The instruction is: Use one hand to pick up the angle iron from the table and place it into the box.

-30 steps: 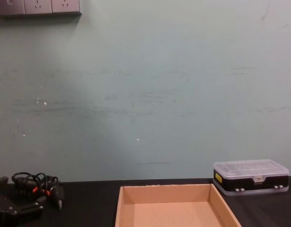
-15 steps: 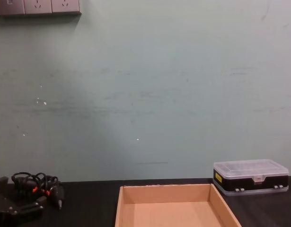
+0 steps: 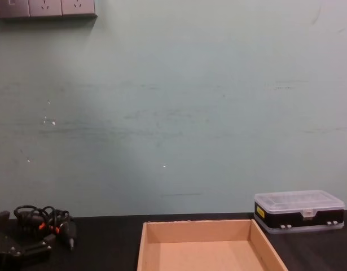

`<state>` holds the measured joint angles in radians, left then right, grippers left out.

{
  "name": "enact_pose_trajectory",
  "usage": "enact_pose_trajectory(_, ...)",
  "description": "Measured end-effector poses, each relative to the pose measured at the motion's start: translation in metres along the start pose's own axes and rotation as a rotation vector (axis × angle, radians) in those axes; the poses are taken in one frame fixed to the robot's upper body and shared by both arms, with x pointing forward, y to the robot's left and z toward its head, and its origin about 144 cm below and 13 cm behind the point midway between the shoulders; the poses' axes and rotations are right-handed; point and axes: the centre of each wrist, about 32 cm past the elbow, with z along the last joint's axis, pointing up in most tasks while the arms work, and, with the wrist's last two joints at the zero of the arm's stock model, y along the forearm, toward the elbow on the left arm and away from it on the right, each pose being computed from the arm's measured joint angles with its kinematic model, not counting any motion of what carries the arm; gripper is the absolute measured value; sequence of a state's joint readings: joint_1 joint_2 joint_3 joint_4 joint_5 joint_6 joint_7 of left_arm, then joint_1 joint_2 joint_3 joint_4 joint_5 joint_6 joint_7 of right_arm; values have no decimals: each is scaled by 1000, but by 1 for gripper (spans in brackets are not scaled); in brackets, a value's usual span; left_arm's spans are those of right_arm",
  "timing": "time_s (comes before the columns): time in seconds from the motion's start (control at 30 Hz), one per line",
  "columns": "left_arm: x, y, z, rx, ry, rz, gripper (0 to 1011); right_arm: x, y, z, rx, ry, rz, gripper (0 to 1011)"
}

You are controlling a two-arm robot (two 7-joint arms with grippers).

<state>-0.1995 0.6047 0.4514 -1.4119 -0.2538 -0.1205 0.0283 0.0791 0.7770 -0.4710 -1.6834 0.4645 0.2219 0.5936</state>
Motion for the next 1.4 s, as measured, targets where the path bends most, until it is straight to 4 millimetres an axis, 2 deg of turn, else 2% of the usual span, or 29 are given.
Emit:
enact_pose_trajectory(0.5,0,0,0,0,0,0,1000,5,18,5,3,4,2,1004)
enact_pose_trajectory(1.4,0,0,0,0,0,0,1000,8,33,11,-2,2,-71,1004)
